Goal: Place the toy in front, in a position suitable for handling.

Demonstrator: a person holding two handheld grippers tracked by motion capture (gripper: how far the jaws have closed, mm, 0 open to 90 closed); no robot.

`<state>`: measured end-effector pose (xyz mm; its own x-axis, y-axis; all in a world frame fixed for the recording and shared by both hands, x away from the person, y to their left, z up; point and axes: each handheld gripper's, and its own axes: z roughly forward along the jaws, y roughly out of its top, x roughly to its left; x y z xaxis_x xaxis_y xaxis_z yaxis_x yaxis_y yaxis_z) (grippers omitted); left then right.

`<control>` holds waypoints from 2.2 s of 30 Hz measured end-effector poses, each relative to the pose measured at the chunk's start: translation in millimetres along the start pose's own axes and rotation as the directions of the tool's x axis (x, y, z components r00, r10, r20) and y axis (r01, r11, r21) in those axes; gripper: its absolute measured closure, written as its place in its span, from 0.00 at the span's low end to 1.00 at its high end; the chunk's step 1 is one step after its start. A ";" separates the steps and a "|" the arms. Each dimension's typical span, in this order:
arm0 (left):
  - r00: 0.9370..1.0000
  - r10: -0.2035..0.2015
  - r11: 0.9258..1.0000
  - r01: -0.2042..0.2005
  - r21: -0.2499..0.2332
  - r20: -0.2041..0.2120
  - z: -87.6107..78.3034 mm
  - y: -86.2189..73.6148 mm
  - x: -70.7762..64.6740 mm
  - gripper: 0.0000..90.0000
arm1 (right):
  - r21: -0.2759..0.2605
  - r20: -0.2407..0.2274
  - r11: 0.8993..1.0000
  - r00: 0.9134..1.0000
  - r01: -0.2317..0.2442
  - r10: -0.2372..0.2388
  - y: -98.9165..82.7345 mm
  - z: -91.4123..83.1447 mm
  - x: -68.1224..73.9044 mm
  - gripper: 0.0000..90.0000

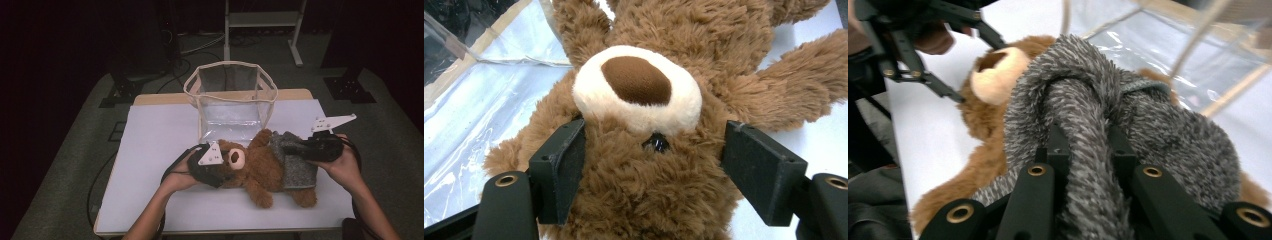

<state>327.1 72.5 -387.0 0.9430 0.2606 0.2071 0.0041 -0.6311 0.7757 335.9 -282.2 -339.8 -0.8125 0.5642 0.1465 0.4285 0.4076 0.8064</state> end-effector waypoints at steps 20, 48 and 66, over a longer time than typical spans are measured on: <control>0.996 0.042 0.999 -0.042 0.006 0.076 6.3 12.9 -2.6 0.33 | -0.022 -0.021 1.000 1.000 -0.003 0.002 -5.4 12.4 3.7 0.86; 0.995 -0.019 0.998 0.024 -0.055 0.095 -13.5 23.0 14.1 0.33 | 0.010 -0.072 1.000 0.997 0.021 -0.020 -17.3 35.2 24.1 0.86; 0.993 -0.053 0.998 0.056 -0.023 0.103 -14.0 10.4 14.5 0.26 | 0.005 -0.096 0.999 0.995 0.034 -0.034 -21.8 37.0 31.2 0.86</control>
<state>336.2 79.9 -367.6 0.9708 0.2169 0.1026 0.0492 -0.5984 0.7997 315.9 -246.9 -374.0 -0.8607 0.4788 0.1733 0.4022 0.4304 0.8081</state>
